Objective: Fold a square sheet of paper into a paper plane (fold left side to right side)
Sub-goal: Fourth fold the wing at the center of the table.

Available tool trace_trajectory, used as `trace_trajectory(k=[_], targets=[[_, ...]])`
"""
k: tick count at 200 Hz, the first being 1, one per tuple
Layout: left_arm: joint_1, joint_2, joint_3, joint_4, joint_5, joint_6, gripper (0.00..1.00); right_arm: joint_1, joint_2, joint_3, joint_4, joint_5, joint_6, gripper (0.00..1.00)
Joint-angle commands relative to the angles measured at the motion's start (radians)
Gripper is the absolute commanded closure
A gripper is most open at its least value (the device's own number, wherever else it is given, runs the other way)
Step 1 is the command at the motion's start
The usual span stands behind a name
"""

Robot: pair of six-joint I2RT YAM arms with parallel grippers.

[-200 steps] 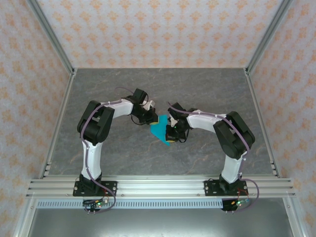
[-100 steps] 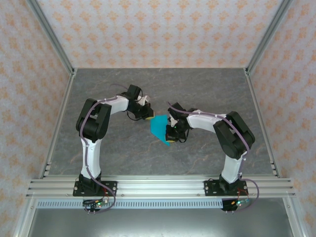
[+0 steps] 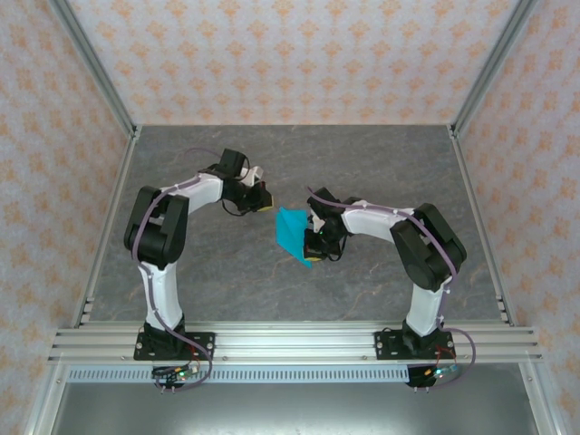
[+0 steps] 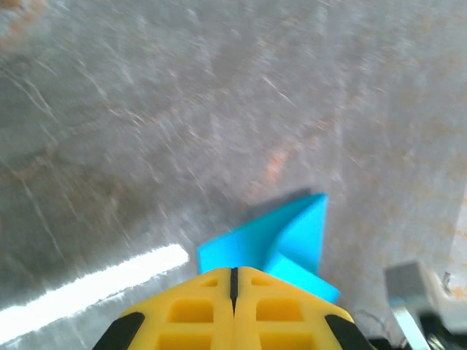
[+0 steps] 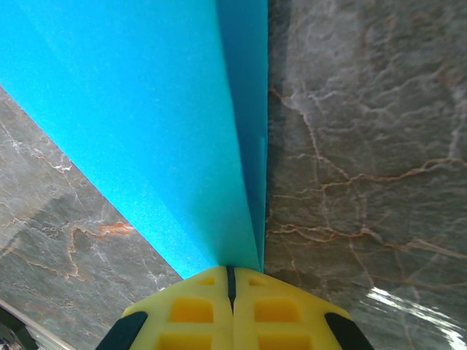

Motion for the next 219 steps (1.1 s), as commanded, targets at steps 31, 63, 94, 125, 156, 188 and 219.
trace_trajectory(k=[31,63,94,125,156,188,219], targets=[[-0.189,-0.126,-0.142,0.063,-0.001,-0.059,0.99,0.013,0.104,-0.061,-0.137,0.166,-0.007,1.0],[-0.242,-0.115,-0.182,0.097,-0.03,-0.092,0.99,0.013,0.11,-0.06,-0.137,0.163,-0.01,1.0],[-0.271,-0.082,-0.188,0.116,0.008,-0.093,1.0,0.012,0.111,-0.054,-0.145,0.165,-0.014,1.0],[-0.287,-0.067,-0.199,0.13,0.029,-0.092,1.0,0.013,0.112,-0.054,-0.143,0.166,-0.014,1.0],[-0.287,-0.019,-0.197,0.148,0.033,-0.122,1.0,0.013,0.112,-0.057,-0.141,0.164,-0.013,1.0],[-0.287,0.007,-0.194,0.14,-0.005,-0.115,1.0,0.012,0.114,-0.057,-0.143,0.164,-0.014,1.0],[-0.286,0.028,-0.191,0.118,-0.057,-0.104,1.0,0.012,0.115,-0.055,-0.148,0.166,-0.017,1.0]])
